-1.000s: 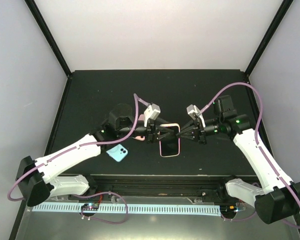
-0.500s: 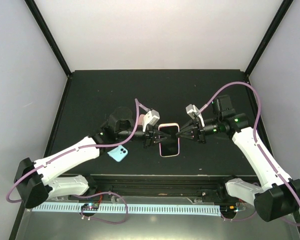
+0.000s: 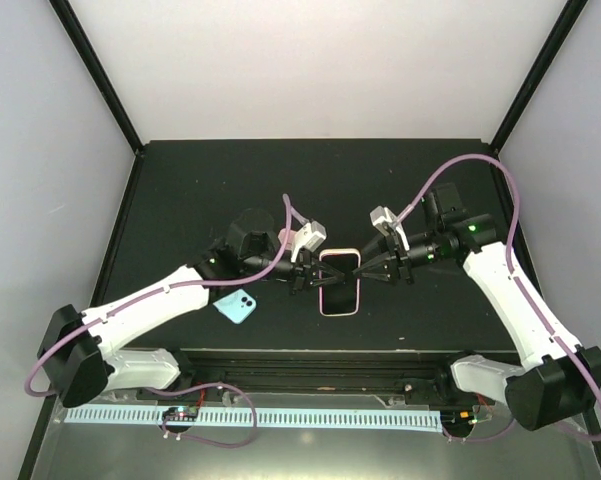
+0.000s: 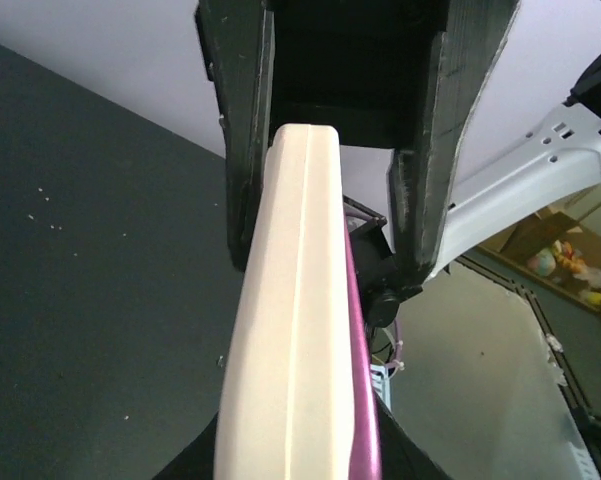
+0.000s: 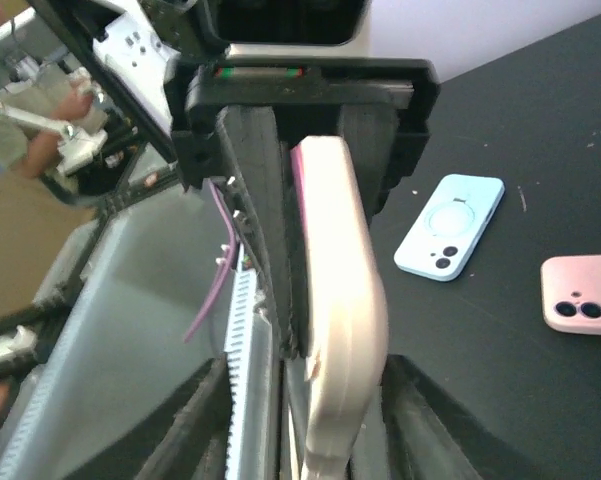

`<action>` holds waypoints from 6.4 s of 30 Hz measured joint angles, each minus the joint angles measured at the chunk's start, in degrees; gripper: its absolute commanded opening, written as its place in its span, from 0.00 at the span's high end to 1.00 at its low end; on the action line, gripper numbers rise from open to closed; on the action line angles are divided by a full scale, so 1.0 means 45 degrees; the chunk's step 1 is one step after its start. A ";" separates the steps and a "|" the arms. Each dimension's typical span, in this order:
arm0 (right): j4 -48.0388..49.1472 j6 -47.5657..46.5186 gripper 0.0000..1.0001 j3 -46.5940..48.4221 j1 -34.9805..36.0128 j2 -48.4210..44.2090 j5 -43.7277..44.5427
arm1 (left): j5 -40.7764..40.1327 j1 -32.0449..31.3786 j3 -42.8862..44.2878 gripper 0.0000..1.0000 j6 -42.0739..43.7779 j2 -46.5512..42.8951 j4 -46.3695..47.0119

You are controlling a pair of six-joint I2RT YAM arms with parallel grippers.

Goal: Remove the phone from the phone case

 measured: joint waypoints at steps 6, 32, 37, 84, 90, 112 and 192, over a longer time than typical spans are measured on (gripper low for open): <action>-0.3128 -0.3463 0.43 0.0971 -0.0005 0.0748 0.0457 | 0.1413 0.1447 0.0112 0.95 -0.0466 0.0053 0.0078; -0.1948 -0.4109 0.60 0.0185 0.3419 0.0078 0.3648 | 0.5100 0.3589 -0.2433 0.98 -0.5693 -0.0330 0.6411; -0.1103 -0.2837 0.59 -0.0481 0.3871 -0.0437 0.3818 | 0.4988 0.3589 -0.2701 0.99 -0.5727 -0.0894 0.6426; -0.0053 -0.0899 0.95 0.0282 0.6926 -0.0418 0.6824 | 0.5382 0.2997 -0.3895 0.98 -0.5736 -0.2025 0.7291; 0.0661 -0.0792 0.92 -0.0029 0.7082 -0.0947 0.7446 | 0.5255 0.3016 -0.4051 0.98 -0.6640 -0.2016 0.8262; 0.1865 -0.1146 0.82 -0.0787 0.7218 -0.1753 0.9316 | 0.4682 0.2982 -0.4080 0.99 -0.7970 -0.1880 0.8563; 0.9491 1.3168 0.99 -0.5576 0.1462 0.0719 0.8767 | -1.0321 0.0996 -0.1117 0.38 -0.3410 -0.0491 -0.1491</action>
